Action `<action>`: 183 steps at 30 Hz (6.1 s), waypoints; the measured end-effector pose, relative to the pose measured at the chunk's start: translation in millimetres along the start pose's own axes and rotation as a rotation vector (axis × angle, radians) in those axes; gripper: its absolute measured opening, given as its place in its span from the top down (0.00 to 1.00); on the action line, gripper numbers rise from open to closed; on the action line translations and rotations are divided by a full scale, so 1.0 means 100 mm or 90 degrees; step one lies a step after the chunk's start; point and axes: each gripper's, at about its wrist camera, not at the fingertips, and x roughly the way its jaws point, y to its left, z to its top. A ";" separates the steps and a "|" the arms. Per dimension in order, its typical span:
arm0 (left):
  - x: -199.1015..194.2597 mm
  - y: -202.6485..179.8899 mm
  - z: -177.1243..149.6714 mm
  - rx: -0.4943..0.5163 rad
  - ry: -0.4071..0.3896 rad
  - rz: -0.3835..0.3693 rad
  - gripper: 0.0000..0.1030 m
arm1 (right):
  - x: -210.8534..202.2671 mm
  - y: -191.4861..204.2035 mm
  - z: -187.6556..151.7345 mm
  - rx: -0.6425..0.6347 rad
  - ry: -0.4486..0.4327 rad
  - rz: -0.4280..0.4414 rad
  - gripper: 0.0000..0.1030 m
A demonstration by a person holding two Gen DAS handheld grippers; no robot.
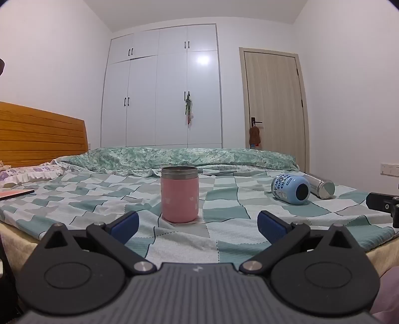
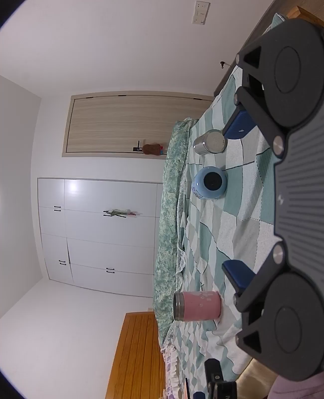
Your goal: Flip cup upright
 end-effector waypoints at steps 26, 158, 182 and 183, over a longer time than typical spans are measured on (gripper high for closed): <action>0.00 0.00 0.00 0.000 -0.001 -0.002 0.00 | -0.01 0.00 0.00 0.000 0.000 0.000 0.00; 4.12 -1.12 0.46 0.111 0.299 -0.146 0.00 | 4.69 -0.49 0.61 0.006 0.599 0.064 0.19; 1.67 -0.61 1.02 0.130 0.229 -0.122 0.00 | 2.20 0.00 1.28 0.049 0.540 0.132 0.19; 1.58 -0.56 0.99 0.131 0.231 -0.118 0.00 | 2.14 0.04 1.25 0.052 0.543 0.136 0.19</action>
